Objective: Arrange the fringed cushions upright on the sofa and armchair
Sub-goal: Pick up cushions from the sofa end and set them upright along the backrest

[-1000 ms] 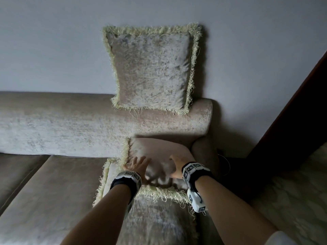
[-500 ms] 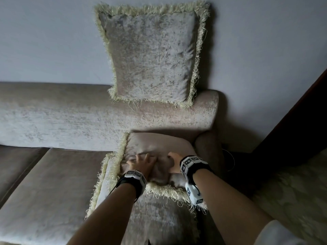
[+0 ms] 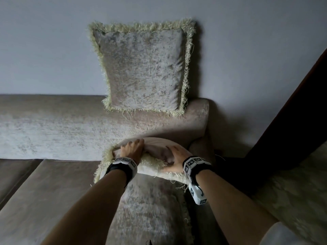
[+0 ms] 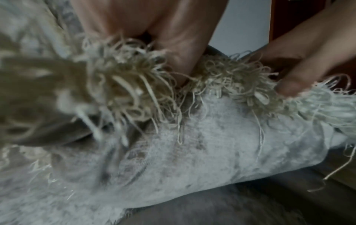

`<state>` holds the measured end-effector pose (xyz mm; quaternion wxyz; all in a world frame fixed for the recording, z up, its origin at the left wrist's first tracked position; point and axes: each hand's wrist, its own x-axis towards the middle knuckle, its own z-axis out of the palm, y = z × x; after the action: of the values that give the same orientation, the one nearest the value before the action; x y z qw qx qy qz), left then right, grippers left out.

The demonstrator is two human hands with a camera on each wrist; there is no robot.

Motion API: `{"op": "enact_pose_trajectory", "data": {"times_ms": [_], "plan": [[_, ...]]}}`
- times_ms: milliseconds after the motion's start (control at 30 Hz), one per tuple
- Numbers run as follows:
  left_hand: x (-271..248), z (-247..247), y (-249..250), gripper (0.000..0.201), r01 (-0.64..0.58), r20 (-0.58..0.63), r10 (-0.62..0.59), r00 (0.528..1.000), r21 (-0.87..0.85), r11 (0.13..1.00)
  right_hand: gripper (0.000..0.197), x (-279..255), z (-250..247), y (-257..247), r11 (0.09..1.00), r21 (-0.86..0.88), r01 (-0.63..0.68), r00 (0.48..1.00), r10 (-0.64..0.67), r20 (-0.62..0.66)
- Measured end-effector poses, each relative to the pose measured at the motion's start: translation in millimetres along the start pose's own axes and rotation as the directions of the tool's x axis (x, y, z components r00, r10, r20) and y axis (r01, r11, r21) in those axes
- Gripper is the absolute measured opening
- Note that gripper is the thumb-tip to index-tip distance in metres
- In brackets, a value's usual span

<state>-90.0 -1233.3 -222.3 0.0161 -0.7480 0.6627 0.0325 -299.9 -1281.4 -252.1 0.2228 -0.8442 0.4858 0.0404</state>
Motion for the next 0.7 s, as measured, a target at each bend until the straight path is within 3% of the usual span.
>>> {"op": "enact_pose_trajectory", "data": {"times_ms": [133, 267, 433, 567, 700], "plan": [[3, -39, 4, 0.021, -0.010, -0.079, 0.005, 0.997, -0.062, 0.998, 0.120, -14, -22, 4, 0.997, -0.075, -0.028, 0.997, 0.022, -0.077], [0, -79, 4, 0.016, 0.013, -0.139, -0.026, 0.990, -0.095, 0.995, 0.099, -19, -49, 0, 0.992, -0.094, -0.081, 0.977, 0.060, -0.204], [-11, -114, -7, 0.011, 0.076, -0.223, -0.111, 0.969, -0.160, 0.984, 0.097, -21, -80, -25, 0.983, -0.127, -0.134, 0.962, 0.098, -0.256], [-25, -123, -19, 0.012, 0.087, -0.266, -0.136, 0.954, -0.187, 0.978, 0.068, -20, -98, -42, 0.985, -0.129, -0.111, 0.969, 0.078, -0.235], [-42, -134, -26, 0.012, 0.109, -0.301, -0.175, 0.937, -0.224, 0.968, 0.023, -29, -111, -59, 0.984, -0.177, -0.033, 0.938, -0.030, -0.345]]}}
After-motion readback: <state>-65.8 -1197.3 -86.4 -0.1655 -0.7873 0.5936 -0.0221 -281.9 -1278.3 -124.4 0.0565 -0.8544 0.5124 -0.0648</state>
